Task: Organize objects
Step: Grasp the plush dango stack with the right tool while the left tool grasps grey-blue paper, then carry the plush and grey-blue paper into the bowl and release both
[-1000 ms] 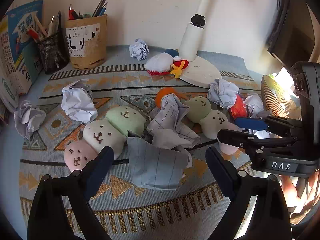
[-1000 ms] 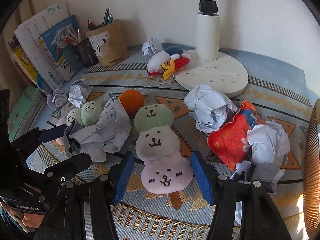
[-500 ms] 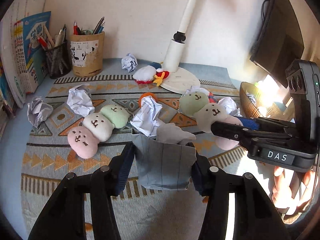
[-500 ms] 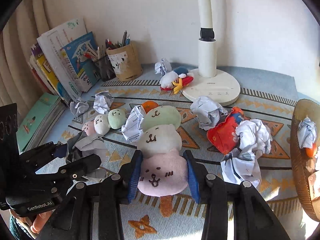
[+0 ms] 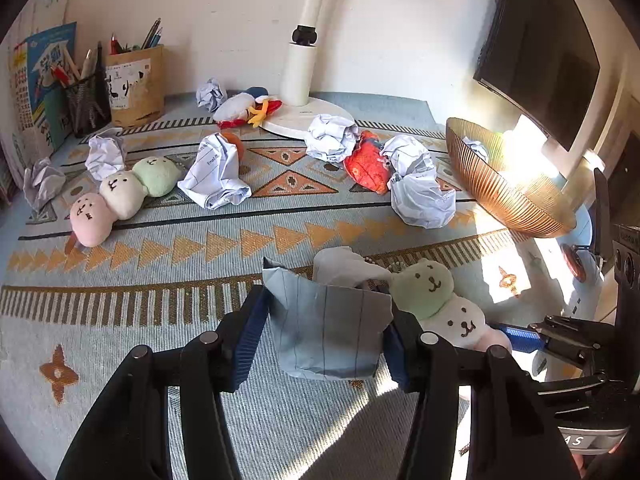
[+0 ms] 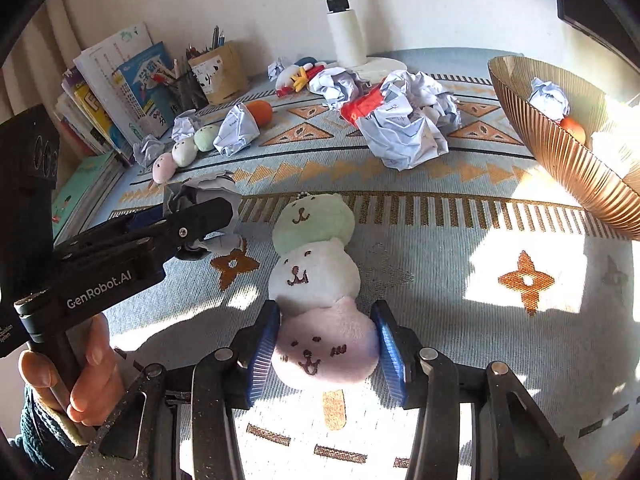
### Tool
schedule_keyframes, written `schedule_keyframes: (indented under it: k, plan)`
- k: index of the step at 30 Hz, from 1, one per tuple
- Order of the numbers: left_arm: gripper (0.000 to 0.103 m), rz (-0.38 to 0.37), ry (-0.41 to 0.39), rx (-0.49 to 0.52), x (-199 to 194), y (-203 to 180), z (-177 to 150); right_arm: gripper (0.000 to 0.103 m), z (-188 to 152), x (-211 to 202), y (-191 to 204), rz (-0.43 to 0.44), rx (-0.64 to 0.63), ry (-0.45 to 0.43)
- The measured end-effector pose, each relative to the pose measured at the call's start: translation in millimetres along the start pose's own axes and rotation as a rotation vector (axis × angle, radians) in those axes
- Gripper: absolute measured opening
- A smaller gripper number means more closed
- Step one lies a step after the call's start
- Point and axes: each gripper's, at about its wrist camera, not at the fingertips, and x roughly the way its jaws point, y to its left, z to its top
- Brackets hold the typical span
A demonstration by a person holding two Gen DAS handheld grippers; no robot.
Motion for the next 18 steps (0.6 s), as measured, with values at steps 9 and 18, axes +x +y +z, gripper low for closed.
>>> schedule_keyframes:
  k: [9, 18]
  plan:
    - [0.051, 0.001, 0.003, 0.005, 1, -1, -3, 0.057, -1, 6, 18, -0.105, -0.078, -0.016]
    - [0.051, -0.005, -0.015, 0.053, -11, -24, 12, 0.045, 14, -44, 6, -0.132, -0.081, -0.159]
